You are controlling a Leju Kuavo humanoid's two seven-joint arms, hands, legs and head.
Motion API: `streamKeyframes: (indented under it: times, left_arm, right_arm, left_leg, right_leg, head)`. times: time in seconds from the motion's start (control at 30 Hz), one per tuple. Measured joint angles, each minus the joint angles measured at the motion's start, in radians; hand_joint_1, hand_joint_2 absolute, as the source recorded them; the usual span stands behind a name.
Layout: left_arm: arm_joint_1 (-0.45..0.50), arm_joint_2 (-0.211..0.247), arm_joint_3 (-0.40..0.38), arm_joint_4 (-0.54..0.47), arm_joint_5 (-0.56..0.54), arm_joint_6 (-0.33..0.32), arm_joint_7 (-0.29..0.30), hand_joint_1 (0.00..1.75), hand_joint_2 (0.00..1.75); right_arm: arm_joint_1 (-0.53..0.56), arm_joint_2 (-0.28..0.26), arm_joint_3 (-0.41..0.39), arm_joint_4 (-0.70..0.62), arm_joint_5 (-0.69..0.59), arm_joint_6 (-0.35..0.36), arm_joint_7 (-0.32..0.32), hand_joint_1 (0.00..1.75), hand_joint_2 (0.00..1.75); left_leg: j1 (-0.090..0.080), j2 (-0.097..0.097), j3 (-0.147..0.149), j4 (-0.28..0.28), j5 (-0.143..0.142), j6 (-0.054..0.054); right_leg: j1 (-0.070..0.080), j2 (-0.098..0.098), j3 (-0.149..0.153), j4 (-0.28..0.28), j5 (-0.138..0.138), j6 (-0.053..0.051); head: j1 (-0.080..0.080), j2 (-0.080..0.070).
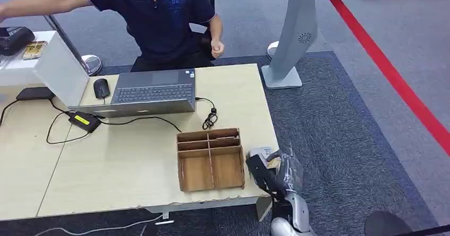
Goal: Pass the card to the sensor for recognition and then transmit it.
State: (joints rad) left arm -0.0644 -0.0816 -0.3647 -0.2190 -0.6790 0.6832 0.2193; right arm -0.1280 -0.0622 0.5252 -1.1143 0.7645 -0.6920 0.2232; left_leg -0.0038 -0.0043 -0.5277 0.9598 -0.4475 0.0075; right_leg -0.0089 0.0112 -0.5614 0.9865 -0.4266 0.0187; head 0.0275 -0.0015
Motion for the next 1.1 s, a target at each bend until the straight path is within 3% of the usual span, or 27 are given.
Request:
streamKeyframes:
  times: [0.4,0.8,1.0,1.1]
  left_arm:
    - [-0.001,0.0,-0.015,0.0,0.01,0.002,-0.003,0.0,0.0]
    - [-0.001,0.0,-0.023,0.0,0.018,0.002,-0.005,0.0,0.0]
    - [0.0,0.0,-0.023,0.0,0.019,0.002,-0.006,0.0,0.0]
    - [0.0,0.0,-0.024,0.0,0.02,0.002,-0.007,0.0,0.0]
  right_arm:
    - [-0.041,0.034,0.098,0.068,-0.026,0.001,-0.014,1.75,1.75]
    - [-0.055,0.035,0.13,0.097,-0.021,-0.002,-0.013,1.75,1.75]
    - [-0.048,0.038,0.111,0.071,0.137,-0.003,-0.045,1.75,1.75]
    - [-0.032,0.057,0.059,0.009,0.261,-0.004,-0.101,1.75,1.75]
  left_leg:
    - [0.0,0.0,0.0,0.0,0.0,0.0]
    - [0.0,0.0,0.0,0.0,0.0,0.0]
    - [0.0,0.0,0.0,0.0,0.0,0.0]
    - [0.0,0.0,0.0,0.0,0.0,0.0]
  right_leg:
    - [0.0,0.0,0.0,0.0,0.0,0.0]
    - [0.0,0.0,0.0,0.0,0.0,0.0]
    - [0.0,0.0,0.0,0.0,0.0,0.0]
    - [0.0,0.0,0.0,0.0,0.0,0.0]
  head:
    - [0.0,0.0]
    - [0.0,0.0]
    - [0.0,0.0]
    - [0.0,0.0]
